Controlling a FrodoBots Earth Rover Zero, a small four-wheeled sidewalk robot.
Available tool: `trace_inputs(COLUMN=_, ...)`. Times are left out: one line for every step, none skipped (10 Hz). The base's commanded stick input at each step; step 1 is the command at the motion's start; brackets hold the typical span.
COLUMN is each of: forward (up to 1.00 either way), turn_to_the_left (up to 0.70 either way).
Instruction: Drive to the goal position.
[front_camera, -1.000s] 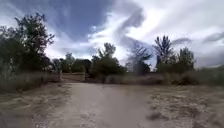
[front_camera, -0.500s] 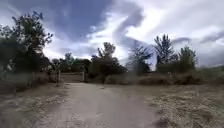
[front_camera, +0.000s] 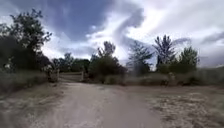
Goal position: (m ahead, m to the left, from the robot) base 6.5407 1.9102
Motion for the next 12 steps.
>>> trace_inputs(forward=0.45, turn_to_the_left=0.0)
trace_inputs(forward=0.45, turn_to_the_left=0.0)
trace_inputs(forward=0.45, turn_to_the_left=0.0)
trace_inputs(forward=0.45, turn_to_the_left=0.0)
trace_inputs(forward=0.45, turn_to_the_left=0.0)
trace_inputs(forward=0.45, turn_to_the_left=0.0)
trace_inputs(forward=0.45, turn_to_the_left=0.0)
trace_inputs(forward=0.45, turn_to_the_left=0.0)
trace_inputs(forward=0.45, turn_to_the_left=0.0)
trace_inputs(forward=0.45, turn_to_the_left=0.0)
trace_inputs(forward=0.45, turn_to_the_left=0.09)
trace_inputs(forward=0.45, turn_to_the_left=0.22)
